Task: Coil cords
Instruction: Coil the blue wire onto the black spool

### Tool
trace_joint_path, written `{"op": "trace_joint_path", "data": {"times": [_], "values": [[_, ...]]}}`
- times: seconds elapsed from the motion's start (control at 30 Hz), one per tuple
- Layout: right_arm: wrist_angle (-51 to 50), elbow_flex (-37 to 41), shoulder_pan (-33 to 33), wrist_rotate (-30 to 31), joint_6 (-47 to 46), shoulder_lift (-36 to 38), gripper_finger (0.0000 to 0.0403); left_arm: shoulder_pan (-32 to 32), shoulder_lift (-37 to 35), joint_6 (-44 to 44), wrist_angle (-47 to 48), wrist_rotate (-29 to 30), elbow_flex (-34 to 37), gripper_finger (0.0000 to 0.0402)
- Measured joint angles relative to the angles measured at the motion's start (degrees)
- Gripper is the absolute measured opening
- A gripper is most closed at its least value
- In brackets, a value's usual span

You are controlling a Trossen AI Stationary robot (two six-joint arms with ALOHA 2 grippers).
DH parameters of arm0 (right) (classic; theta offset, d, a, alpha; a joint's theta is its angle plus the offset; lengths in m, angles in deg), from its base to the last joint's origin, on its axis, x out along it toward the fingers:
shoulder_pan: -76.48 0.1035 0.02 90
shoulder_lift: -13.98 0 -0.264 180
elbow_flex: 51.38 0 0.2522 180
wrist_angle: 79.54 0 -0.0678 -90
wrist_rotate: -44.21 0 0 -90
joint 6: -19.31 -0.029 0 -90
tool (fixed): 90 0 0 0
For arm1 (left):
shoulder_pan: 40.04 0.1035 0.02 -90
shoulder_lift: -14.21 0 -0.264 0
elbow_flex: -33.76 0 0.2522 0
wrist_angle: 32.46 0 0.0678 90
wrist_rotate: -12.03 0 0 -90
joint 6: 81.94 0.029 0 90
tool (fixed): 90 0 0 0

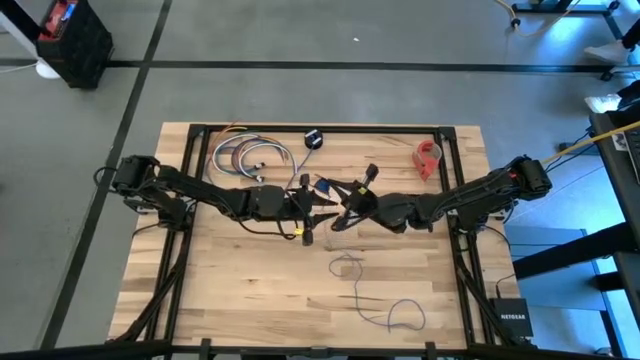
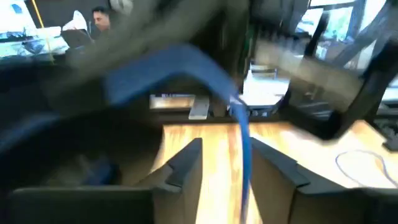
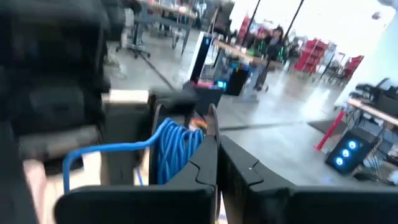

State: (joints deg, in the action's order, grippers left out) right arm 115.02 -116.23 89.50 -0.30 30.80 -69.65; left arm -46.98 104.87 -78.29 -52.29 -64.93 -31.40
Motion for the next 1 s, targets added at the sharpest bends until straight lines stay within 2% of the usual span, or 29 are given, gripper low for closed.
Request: {"op": "trace_joint_path", "data": {"times": [0.17, 0.43, 0.67, 1.0], "values": [[7.8, 0.0, 0.2, -0.1, 6.1, 0.9, 0.0008, 0.0, 0.5, -0.1, 0.9, 0.4, 0.0, 0.0142], [7.5, 0.0, 1.7, 1.0, 8.6, 2.1, 0.0008, -0.3, 0.4, 2.4, 2.3, 0.3, 0.0, 0.0147], [10.2, 0.0, 3.6, 4.4, 13.0, 2.2, 0.0008, -0.6, -1.7, -1.8, 22.7, 0.3, -6.9, 0.0147], [9.6, -0.2, 3.6, 3.5, 13.0, 2.3, 0.0008, -1.7, -1.7, -0.7, 23.4, 0.4, -7.1, 0.0127]]}}
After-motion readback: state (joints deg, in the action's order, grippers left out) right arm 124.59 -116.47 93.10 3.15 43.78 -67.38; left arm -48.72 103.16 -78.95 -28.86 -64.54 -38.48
